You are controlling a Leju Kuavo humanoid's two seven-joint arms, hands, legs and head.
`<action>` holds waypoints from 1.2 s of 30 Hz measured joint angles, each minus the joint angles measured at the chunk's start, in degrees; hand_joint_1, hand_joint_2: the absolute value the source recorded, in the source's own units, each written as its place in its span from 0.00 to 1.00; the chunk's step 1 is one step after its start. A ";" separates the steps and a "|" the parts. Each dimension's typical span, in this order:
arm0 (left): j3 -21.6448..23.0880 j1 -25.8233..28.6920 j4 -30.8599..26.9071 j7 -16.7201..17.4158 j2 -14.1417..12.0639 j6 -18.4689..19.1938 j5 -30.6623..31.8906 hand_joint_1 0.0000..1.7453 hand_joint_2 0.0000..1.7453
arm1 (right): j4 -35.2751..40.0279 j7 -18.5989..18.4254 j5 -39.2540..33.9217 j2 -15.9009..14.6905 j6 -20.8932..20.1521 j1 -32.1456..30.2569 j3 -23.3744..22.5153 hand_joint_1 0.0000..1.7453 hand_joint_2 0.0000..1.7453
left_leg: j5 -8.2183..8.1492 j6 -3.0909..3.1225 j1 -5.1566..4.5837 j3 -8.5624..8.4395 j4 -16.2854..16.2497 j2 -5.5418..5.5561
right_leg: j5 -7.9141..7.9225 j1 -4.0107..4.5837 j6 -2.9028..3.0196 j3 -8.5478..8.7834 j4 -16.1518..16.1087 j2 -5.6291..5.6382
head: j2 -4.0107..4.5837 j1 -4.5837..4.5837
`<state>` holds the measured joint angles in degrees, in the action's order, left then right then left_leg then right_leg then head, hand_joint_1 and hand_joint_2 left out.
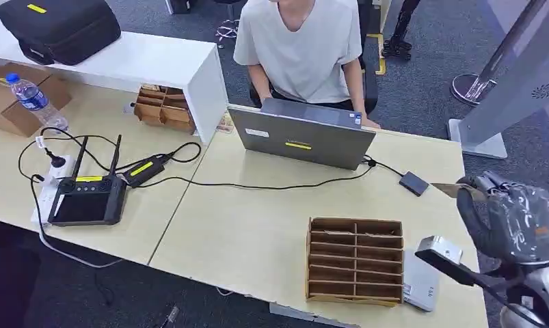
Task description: Pass the card to the sensor for recognition and then transmit it.
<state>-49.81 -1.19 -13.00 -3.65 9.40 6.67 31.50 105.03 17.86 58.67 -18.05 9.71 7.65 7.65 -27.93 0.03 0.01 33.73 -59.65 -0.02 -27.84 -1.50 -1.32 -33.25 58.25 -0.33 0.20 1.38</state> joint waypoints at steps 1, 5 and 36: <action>-0.15 -0.01 0.00 0.00 0.07 -0.02 -0.13 0.00 1.00 | 0.81 0.20 0.55 0.00 0.74 -0.94 0.11 1.00 1.00 | 0.00 0.00 0.00 -0.01 0.00 -0.01 | 0.00 0.00 0.00 -0.01 0.00 0.01 | 0.00 0.00; -0.63 0.00 0.00 -0.02 0.35 -0.09 -0.42 0.00 1.00 | 3.66 0.63 1.63 0.00 2.86 -5.28 0.41 1.00 1.00 | 0.00 0.00 0.01 0.01 0.01 0.00 | -0.01 0.01 0.01 0.00 -0.01 -0.01 | 0.00 0.00; -3.67 -0.16 0.00 -0.81 0.92 0.33 0.55 0.00 1.00 | -3.54 -1.73 11.65 2.19 10.40 -17.09 -0.92 1.00 1.00 | -0.07 -0.10 0.02 -0.02 0.00 -0.04 | -0.03 0.03 0.04 0.00 -0.01 0.04 | 0.00 0.00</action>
<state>-53.48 -1.35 -13.00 -4.46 10.32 6.99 32.04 101.48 16.13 70.31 -15.87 20.11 -9.45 6.73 -28.00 -0.07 0.03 33.71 -59.64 -0.06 -27.87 -1.47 -1.28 -33.25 58.24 -0.29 0.20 1.38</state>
